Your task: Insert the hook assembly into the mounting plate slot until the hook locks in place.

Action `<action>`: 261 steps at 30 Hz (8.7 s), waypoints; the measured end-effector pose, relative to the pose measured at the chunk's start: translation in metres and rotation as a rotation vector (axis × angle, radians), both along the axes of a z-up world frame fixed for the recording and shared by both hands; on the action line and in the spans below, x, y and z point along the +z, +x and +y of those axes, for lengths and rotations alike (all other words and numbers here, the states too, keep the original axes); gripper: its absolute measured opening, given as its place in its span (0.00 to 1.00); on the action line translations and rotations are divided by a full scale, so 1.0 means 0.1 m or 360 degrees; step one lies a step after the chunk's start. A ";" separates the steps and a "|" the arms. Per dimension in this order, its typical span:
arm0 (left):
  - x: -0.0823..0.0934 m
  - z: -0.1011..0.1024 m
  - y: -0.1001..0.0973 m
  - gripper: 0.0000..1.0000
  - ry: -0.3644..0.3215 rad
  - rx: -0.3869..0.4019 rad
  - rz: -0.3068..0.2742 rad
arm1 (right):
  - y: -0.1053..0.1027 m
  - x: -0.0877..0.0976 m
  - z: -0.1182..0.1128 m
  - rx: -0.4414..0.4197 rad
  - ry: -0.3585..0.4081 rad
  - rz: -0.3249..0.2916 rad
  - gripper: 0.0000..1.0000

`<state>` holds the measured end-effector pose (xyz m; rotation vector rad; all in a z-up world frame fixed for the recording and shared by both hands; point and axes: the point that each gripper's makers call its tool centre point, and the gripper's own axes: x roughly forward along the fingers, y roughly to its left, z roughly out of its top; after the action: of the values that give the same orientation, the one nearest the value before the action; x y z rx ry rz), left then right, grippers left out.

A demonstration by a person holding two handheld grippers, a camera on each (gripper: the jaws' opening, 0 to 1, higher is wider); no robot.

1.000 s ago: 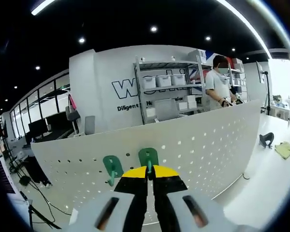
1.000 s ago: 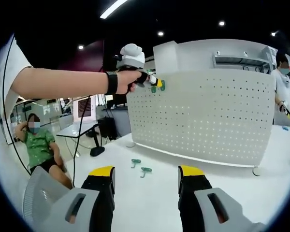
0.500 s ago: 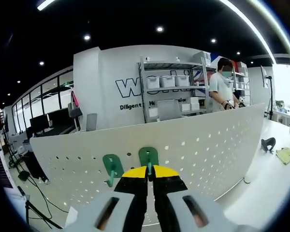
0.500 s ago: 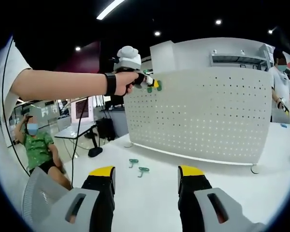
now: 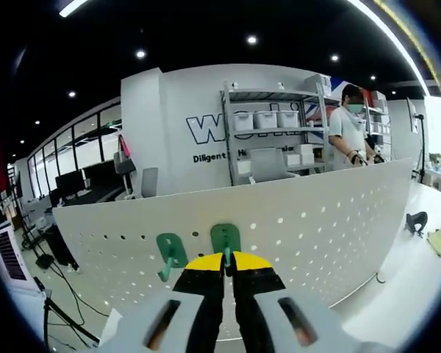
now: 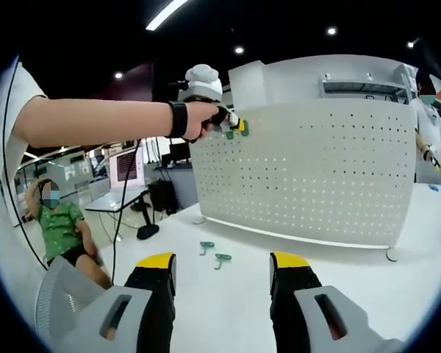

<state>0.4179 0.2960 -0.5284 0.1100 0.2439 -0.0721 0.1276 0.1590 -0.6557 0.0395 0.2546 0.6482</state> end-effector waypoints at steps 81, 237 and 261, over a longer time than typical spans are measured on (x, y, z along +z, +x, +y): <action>0.06 -0.08 -0.46 0.28 -0.0146 -0.0426 -0.0232 | -0.04 -0.07 0.12 0.0057 -0.0018 0.0015 0.50; -2.76 1.04 -1.66 0.47 -0.0155 -0.0584 0.0673 | -0.34 -0.44 0.34 0.0063 -0.0013 0.0219 0.44; -2.85 1.00 -1.36 0.26 -0.0107 -0.0559 0.0667 | -0.35 -0.56 0.35 0.0062 -0.0009 0.0288 0.42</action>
<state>0.2822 0.3956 -0.8134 0.0690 0.6385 -0.4550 0.0925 0.1936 -0.7119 0.0882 0.4325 0.6836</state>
